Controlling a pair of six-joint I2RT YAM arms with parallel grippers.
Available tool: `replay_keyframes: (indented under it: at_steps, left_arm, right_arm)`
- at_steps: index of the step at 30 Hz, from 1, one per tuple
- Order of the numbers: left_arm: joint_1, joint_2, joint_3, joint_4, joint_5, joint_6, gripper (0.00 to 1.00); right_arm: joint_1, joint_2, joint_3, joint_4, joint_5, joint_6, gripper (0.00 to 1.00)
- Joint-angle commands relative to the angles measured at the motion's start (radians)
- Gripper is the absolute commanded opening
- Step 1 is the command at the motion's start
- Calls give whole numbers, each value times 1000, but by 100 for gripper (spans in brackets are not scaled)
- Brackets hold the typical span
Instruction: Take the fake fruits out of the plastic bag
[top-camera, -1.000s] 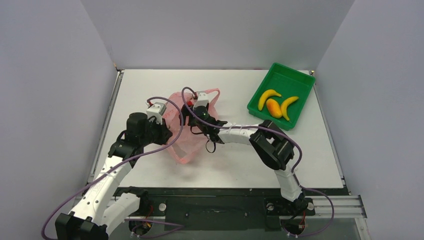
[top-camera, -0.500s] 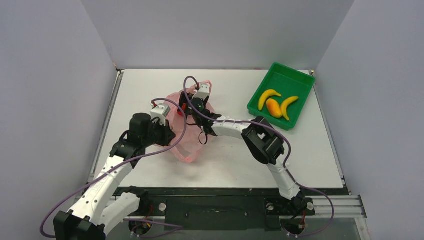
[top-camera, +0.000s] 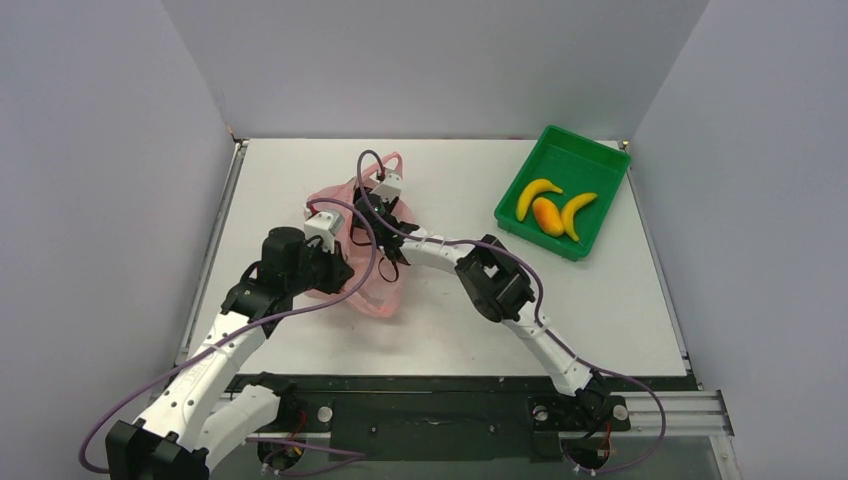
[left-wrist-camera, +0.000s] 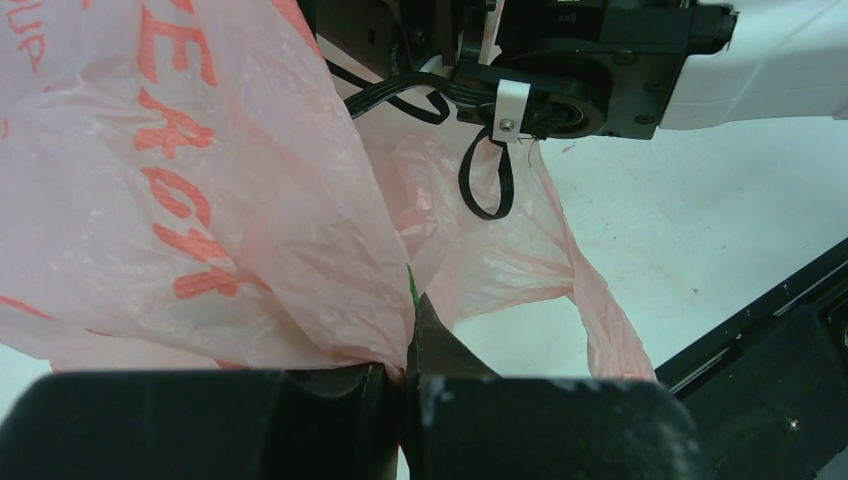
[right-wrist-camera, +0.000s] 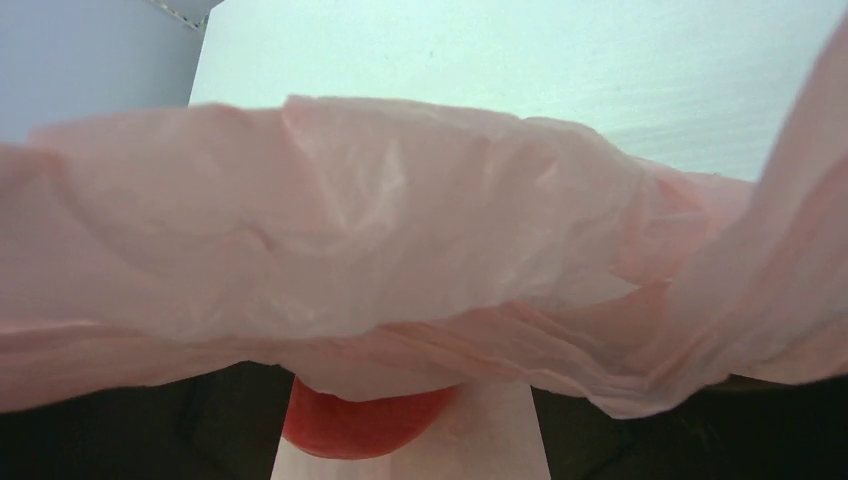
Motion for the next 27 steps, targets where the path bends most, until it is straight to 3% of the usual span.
replay_keyframes:
  at_steps: [1, 3, 6, 12, 14, 20, 24, 26, 27]
  left_arm:
    - [-9, -3, 15, 23, -8, 15, 0]
    - [-11, -3, 15, 22, -14, 15, 0]
    - [-11, 2, 17, 18, -30, 13, 0]
    - [-8, 10, 31, -16, -182, 7, 0]
    - [-4, 10, 36, -28, -222, 4, 0]
    - [13, -23, 30, -20, -245, 5, 0]
    - [14, -64, 4, 38, -73, 15, 0]
    - [13, -67, -9, 78, 4, 10, 0]
    - [12, -51, 5, 66, 22, 9, 0]
  right_arm:
    - [2, -2, 49, -33, 24, 59, 68]
    - [1, -15, 50, -34, 23, 22, 59]
    - [-10, -79, 8, -16, -27, -9, 37]
    - [-32, -300, -304, 127, -99, -57, 5]
    - [-35, -360, -376, 151, -107, -84, 0]
    - [-38, -481, -529, 195, -118, -135, 0]
    - [-37, -495, -564, 207, -153, -138, 0]
    - [-36, -491, -581, 231, -206, -136, 18]
    - [-35, -487, -594, 241, -243, -137, 32]
